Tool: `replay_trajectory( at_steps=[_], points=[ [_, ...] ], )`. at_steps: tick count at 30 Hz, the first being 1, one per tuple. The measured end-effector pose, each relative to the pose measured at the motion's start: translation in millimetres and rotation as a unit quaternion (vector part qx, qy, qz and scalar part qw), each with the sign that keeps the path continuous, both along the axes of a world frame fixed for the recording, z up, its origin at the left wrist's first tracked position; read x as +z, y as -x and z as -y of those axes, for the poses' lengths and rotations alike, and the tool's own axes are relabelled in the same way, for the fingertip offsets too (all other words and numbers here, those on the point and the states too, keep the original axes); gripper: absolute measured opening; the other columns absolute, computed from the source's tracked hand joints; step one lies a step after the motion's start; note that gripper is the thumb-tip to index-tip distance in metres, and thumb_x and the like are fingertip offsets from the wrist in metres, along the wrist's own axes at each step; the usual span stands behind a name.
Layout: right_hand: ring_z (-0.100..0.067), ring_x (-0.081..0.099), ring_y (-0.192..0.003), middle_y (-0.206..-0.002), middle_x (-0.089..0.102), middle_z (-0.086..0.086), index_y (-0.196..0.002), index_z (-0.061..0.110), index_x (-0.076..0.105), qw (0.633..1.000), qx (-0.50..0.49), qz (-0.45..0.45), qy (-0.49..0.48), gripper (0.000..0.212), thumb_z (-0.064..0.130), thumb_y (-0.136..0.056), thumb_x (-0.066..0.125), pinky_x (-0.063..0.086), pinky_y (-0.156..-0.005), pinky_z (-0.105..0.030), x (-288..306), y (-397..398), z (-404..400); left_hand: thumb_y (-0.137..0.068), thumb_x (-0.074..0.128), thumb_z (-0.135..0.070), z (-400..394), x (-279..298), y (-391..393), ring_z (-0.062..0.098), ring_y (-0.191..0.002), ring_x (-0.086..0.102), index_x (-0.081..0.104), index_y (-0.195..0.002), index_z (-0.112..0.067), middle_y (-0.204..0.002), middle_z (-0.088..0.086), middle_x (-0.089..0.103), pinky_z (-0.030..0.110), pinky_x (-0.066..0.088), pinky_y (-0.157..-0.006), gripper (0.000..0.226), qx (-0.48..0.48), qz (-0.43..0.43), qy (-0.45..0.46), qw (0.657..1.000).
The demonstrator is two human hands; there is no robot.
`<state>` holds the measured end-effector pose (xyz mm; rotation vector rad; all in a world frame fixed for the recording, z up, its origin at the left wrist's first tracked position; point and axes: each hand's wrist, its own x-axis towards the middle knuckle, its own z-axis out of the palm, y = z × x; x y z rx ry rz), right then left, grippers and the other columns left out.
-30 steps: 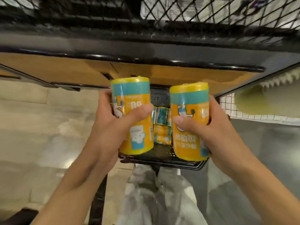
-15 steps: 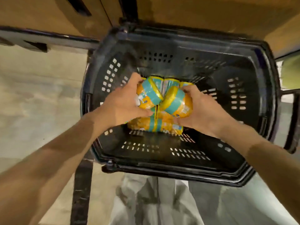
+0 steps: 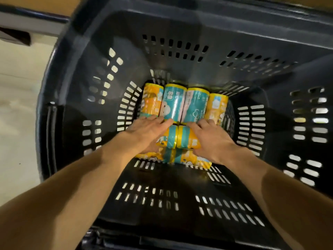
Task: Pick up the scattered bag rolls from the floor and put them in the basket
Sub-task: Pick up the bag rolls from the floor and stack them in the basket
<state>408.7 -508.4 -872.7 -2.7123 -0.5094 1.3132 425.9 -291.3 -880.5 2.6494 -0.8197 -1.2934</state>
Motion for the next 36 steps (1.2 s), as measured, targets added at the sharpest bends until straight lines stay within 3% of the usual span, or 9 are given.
replay_trajectory(
  at_steps=[6,14,19,26,32,36],
  points=[
    [-0.033,0.032,-0.139,-0.151,0.034,-0.007,-0.156,0.018,0.015,0.999,0.018,0.026,-0.011,0.093,0.045,-0.088,0.071,0.032,-0.115,-0.045,-23,12,-3,-0.074,0.080,-0.046,0,-23,2,0.021,-0.133,0.035,0.026,-0.146,-0.025,-0.147,-0.002,0.039,0.041,0.032,-0.113,0.093,-0.006,0.041,0.005,0.999],
    [-0.031,0.037,-0.131,-0.142,0.037,-0.010,-0.156,0.021,0.018,0.998,-0.007,0.060,-0.011,0.100,0.055,-0.080,0.074,0.034,-0.112,-0.043,-16,17,-8,-0.067,0.081,-0.056,-1,-14,3,0.024,-0.131,0.032,0.027,-0.148,-0.025,-0.143,0.002,0.032,0.041,0.031,-0.112,0.102,0.025,0.065,0.007,0.998],
    [-0.033,0.036,-0.135,-0.145,0.038,-0.011,-0.154,0.025,0.024,0.998,-0.014,0.063,-0.012,0.085,0.058,-0.087,0.064,0.032,-0.112,-0.046,19,0,-17,-0.070,0.079,-0.057,4,20,-4,0.025,-0.138,0.031,0.026,-0.150,-0.024,-0.148,0.003,0.033,0.044,0.028,-0.115,0.102,0.038,0.081,0.016,0.996],
    [-0.034,0.041,-0.135,-0.144,0.045,-0.010,-0.150,0.026,0.037,0.996,-0.018,0.085,-0.004,0.062,0.053,-0.096,0.052,0.035,-0.109,-0.049,119,-45,-37,-0.081,0.066,-0.055,-23,114,-25,0.022,-0.123,0.043,0.040,-0.139,-0.028,-0.131,-0.001,0.047,0.043,0.037,-0.106,0.069,0.079,0.116,0.034,0.990],
    [-0.030,0.055,-0.121,-0.129,0.058,-0.005,-0.130,0.024,0.055,0.994,0.030,0.097,-0.040,0.037,0.046,-0.105,0.039,0.045,-0.090,-0.041,244,-84,-77,-0.091,0.055,-0.042,-56,245,-41,0.026,-0.125,0.048,0.048,-0.133,-0.025,-0.127,0.003,0.053,0.042,0.036,-0.103,0.047,0.117,0.152,0.015,0.981],
    [-0.031,0.056,-0.120,-0.124,0.059,-0.005,-0.123,0.023,0.057,0.986,0.073,0.131,-0.076,0.035,0.046,-0.103,0.041,0.048,-0.089,-0.042,335,-99,-121,-0.093,0.051,-0.042,-79,341,-43,0.029,-0.127,0.048,0.046,-0.133,-0.024,-0.131,0.005,0.055,0.044,0.038,-0.104,0.045,0.183,0.177,-0.012,0.967]
  ],
)
